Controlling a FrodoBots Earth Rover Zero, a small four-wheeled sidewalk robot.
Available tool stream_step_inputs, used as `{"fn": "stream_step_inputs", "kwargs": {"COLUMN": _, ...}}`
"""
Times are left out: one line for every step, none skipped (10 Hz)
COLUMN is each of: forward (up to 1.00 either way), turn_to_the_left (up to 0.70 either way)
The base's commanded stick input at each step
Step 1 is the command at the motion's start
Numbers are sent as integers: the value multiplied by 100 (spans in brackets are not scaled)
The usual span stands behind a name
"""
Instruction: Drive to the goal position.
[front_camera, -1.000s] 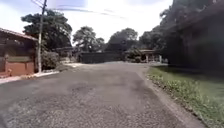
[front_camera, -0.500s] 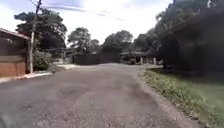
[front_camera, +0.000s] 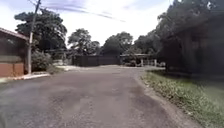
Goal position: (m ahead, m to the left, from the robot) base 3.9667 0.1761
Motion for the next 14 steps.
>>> {"fn": "stream_step_inputs", "kwargs": {"forward": 50, "turn_to_the_left": 0}}
{"fn": "stream_step_inputs", "kwargs": {"forward": 50, "turn_to_the_left": 0}}
{"fn": "stream_step_inputs", "kwargs": {"forward": 50, "turn_to_the_left": 0}}
{"fn": "stream_step_inputs", "kwargs": {"forward": 50, "turn_to_the_left": 0}}
{"fn": "stream_step_inputs", "kwargs": {"forward": 50, "turn_to_the_left": 0}}
{"fn": "stream_step_inputs", "kwargs": {"forward": 50, "turn_to_the_left": 0}}
{"fn": "stream_step_inputs", "kwargs": {"forward": 50, "turn_to_the_left": 0}}
{"fn": "stream_step_inputs", "kwargs": {"forward": 50, "turn_to_the_left": 0}}
{"fn": "stream_step_inputs", "kwargs": {"forward": 50, "turn_to_the_left": 0}}
{"fn": "stream_step_inputs", "kwargs": {"forward": 50, "turn_to_the_left": 0}}
{"fn": "stream_step_inputs", "kwargs": {"forward": 50, "turn_to_the_left": 0}}
{"fn": "stream_step_inputs", "kwargs": {"forward": 50, "turn_to_the_left": 0}}
{"fn": "stream_step_inputs", "kwargs": {"forward": 50, "turn_to_the_left": 0}}
{"fn": "stream_step_inputs", "kwargs": {"forward": 50, "turn_to_the_left": 0}}
